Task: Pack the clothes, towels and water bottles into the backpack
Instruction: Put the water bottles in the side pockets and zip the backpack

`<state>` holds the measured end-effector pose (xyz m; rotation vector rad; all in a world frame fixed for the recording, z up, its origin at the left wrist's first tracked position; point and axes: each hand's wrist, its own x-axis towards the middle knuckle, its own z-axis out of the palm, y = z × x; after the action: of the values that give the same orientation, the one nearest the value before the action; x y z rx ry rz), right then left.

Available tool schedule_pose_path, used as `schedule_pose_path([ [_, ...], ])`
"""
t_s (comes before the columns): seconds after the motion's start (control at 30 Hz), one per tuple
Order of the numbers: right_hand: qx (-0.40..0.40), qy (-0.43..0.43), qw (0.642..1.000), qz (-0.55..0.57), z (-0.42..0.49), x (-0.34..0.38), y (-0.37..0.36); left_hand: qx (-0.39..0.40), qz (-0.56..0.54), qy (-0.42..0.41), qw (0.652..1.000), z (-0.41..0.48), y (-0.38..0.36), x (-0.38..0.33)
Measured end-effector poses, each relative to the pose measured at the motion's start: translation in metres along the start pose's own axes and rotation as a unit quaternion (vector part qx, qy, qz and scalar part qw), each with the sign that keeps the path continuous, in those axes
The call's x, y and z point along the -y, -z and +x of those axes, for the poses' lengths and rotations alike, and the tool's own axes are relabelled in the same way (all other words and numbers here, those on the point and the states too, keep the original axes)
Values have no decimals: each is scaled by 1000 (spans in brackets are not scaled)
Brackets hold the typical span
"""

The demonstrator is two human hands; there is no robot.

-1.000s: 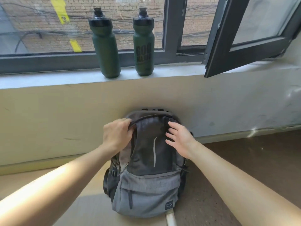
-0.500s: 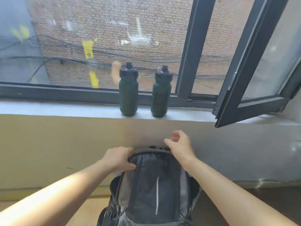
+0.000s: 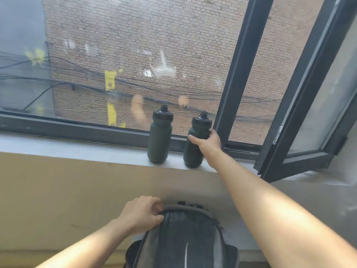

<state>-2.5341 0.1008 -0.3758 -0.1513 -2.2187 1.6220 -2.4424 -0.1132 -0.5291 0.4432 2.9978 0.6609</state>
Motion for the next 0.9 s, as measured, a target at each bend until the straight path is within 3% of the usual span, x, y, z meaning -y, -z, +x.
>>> schedule_pose_path([
  [0.13, -18, 70, 997, 41, -56, -2, 10, -73, -140, -18, 987, -7, 16, -9],
  [0.3, 99, 65, 991, 60, -140, -27, 14, -77, -333, -77, 937, -27, 37, -24],
  [0.5, 209, 49, 975, 52, -198, -40, -4, -1, -392, -120, 912, -54, 35, -17],
  [0.67, 272, 37, 960, -59, -218, -64, -28, -17, -301, -45, 952, -69, 29, 32],
  [0.8, 311, 116, 909, -253, -232, -99, -54, -89, -256, 66, 960, -81, 23, 87],
  [0.9, 343, 250, 827, -369, -234, -119, -78, -113, -264, 129, 949, -85, 17, 120],
])
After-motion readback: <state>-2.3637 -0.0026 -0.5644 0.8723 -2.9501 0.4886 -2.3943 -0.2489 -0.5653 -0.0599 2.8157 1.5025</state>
